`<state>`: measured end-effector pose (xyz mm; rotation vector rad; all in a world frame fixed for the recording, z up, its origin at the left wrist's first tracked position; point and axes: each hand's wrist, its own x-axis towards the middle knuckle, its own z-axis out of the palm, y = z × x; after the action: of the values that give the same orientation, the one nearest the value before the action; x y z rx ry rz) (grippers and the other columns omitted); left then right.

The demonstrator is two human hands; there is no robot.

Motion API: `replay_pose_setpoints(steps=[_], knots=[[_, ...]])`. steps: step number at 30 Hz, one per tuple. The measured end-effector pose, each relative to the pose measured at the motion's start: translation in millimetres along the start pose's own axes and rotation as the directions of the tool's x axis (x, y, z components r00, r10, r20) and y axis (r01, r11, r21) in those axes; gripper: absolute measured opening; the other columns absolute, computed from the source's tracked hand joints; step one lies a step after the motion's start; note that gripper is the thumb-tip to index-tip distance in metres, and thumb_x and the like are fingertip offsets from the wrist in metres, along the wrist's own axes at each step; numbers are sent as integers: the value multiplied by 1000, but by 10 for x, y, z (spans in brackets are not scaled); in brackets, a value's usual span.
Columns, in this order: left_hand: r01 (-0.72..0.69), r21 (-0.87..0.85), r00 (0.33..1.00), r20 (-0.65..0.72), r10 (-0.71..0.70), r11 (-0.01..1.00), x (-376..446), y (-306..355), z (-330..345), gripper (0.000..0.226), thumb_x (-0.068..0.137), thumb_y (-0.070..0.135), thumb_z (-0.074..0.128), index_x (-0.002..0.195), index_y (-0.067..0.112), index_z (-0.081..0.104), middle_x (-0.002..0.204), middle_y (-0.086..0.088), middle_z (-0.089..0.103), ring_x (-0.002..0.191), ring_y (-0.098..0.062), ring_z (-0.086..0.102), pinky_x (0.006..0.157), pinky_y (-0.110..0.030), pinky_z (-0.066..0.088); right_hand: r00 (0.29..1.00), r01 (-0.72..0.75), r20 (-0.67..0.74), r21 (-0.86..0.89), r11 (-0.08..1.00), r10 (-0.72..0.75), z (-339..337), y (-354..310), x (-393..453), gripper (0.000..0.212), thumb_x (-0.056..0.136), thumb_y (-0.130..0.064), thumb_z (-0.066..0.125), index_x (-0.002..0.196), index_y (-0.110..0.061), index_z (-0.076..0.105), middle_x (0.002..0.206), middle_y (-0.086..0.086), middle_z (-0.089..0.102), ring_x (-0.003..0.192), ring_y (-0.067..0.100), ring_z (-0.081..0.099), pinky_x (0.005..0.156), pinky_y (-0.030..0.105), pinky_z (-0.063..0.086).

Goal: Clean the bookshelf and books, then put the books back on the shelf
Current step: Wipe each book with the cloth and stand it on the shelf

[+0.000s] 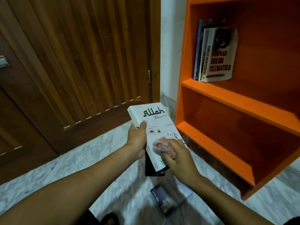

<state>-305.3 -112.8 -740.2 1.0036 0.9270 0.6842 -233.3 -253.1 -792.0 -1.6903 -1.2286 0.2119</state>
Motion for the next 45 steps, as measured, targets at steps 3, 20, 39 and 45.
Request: replay_pose_setpoints(steps=[3,20,39,45], knots=[[-60,34,997,48,59,998,-25,58,-36,23,106,27,44,124,22,57,109,-1,73,91,-24,73,73,-38,60,924,-334,-23,438,834,382,-229,-116,170,21,102,-17,52,110,-28,68,86,-11,76,74,-3,68,61,14,50],[-88,277,919,394,-30,957,-308,-93,-95,41,104,47,37,124,23,64,119,0,73,110,-21,69,99,-45,53,985,109,-85,-379,919,-152,-563,206,374,47,97,-30,30,142,-35,46,158,-18,25,153,4,3,123,49,-10],[-103,115,994,60,97,988,165,262,-528,45,105,50,32,130,23,58,116,-1,74,104,-25,72,74,-34,58,933,-155,353,202,967,76,-215,-31,-93,21,104,-14,47,116,-23,62,99,-21,71,89,-5,66,74,13,45],[-56,287,974,225,-10,956,114,-71,-490,45,104,48,37,127,17,60,115,-8,74,104,-31,72,97,-53,52,931,-301,-65,427,853,360,-423,-119,285,32,106,-27,43,136,-25,53,108,16,69,84,21,68,72,34,54]])
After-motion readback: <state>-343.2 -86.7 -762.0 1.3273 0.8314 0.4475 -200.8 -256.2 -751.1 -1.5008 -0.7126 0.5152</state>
